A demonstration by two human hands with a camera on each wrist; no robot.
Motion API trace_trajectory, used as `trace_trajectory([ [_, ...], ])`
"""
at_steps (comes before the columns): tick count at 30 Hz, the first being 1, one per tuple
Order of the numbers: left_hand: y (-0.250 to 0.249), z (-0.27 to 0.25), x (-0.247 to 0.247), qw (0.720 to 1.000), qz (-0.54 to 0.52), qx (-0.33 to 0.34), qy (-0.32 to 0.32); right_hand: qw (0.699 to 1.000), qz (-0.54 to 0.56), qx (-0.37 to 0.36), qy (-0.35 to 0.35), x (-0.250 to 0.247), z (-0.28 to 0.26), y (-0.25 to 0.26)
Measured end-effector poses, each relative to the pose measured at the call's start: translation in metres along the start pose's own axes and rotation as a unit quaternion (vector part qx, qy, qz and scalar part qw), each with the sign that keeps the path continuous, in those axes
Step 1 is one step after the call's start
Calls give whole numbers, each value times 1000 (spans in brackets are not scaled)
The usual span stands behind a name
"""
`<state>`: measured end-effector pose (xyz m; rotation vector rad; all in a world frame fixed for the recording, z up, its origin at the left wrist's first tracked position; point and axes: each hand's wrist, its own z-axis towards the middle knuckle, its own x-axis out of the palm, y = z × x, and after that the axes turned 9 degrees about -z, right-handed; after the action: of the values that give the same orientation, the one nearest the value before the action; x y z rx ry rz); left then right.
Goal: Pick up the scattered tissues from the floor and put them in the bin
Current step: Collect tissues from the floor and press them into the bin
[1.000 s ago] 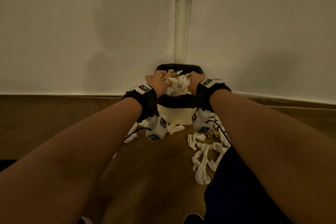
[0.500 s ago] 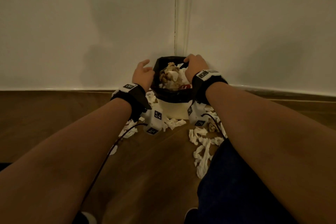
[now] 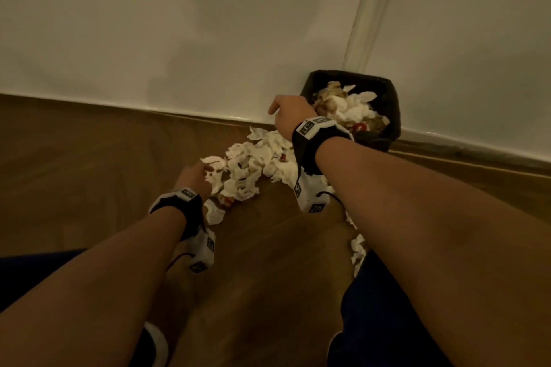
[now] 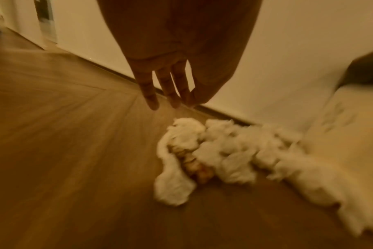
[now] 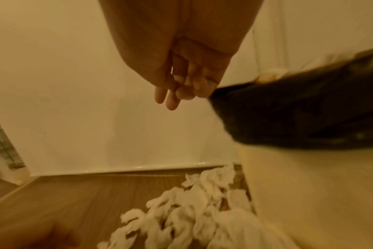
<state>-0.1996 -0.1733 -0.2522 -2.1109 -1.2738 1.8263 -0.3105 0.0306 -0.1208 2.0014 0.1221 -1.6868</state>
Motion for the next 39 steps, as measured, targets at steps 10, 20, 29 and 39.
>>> trace_trajectory([
  [10,73,-4,30,986,141,-34,84,966,-103,-12,238,87,9,40],
  [20,81,10,41,978,149,60,134,943,-143,-3,301,172,25,67],
  [29,88,1,49,993,69,43,86,967,-104,34,228,181,23,67],
  [39,110,-8,45,993,-86,-79,9,957,-37,-2,289,179,15,78],
])
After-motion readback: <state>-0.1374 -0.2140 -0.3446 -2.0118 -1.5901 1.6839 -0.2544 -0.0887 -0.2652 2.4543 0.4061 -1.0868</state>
